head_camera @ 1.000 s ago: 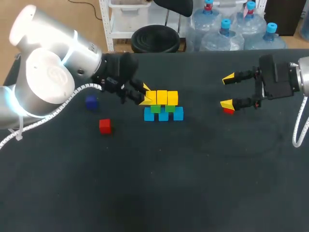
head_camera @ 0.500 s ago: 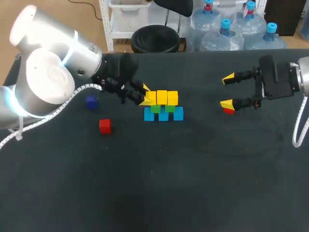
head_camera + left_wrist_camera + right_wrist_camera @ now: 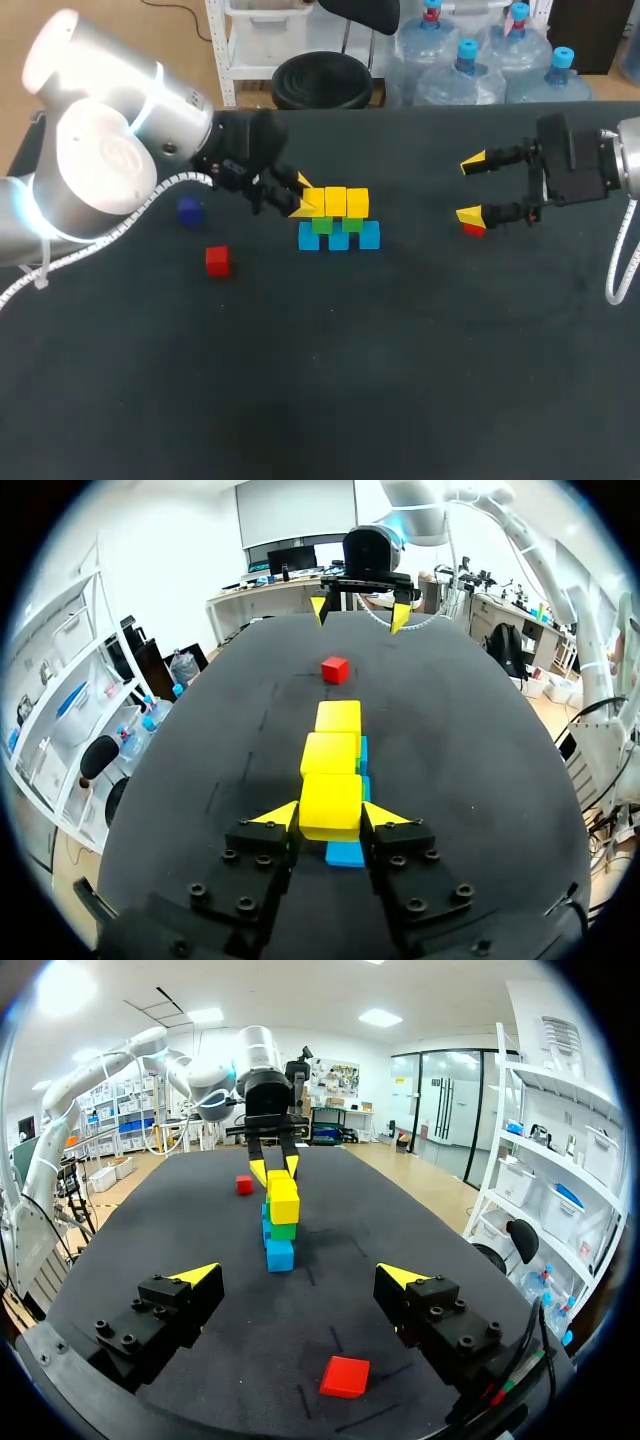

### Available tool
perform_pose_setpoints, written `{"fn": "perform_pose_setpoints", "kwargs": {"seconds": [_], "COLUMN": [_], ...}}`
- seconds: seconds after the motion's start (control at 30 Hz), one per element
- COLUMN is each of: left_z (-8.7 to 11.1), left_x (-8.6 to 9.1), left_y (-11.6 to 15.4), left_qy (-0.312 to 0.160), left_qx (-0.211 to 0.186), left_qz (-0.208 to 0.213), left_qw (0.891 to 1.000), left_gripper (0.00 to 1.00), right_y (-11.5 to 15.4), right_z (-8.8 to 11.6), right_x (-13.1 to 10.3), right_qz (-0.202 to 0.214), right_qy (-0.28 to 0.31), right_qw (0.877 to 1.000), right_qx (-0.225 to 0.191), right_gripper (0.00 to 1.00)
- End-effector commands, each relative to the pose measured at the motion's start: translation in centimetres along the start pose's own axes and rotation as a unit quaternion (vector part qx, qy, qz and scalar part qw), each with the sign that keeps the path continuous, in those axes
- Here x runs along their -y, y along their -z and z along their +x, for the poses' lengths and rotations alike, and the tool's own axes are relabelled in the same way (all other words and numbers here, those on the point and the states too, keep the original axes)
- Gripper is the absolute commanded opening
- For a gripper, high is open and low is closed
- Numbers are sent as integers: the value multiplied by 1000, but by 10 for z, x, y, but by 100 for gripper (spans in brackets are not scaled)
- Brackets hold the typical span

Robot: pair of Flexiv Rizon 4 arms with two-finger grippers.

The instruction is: Place the blue cubes, place green cubes on the blue cubes, place the yellow cubes on the green cubes, then place the red cubes on the yellow cubes, and place purple cube on the red cubes.

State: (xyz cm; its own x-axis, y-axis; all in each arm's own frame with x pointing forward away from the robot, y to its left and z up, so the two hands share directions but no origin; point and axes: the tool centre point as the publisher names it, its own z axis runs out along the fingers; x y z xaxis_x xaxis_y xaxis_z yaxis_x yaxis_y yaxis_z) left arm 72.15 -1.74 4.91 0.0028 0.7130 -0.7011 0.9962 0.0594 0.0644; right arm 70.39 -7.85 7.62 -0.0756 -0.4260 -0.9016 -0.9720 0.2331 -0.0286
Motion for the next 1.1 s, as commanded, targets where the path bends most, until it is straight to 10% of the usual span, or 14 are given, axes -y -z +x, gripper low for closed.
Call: {"fn": "perform_pose_setpoints", "kwargs": {"seconds": [0.03,0.6,1.1], "left_z": [-1,0,1], "left_x": [-2,-3,-5], "left_y": [0,-1,0], "left_qy": [1,2,4], "left_qx": [-4,-5,-7], "left_qz": [2,7,5], "left_qw": [1000,1000,1000], "left_gripper": [11,46,48], "right_y": [-1,-1,-1], "right_z": [0,0,0], "right_x": [0,0,0], "right_qz": [0,0,0], "right_qy": [1,1,1], "right_qw": [1000,1000,1000], "right_qx": [1,1,1], "right_gripper": [100,100,100]}}
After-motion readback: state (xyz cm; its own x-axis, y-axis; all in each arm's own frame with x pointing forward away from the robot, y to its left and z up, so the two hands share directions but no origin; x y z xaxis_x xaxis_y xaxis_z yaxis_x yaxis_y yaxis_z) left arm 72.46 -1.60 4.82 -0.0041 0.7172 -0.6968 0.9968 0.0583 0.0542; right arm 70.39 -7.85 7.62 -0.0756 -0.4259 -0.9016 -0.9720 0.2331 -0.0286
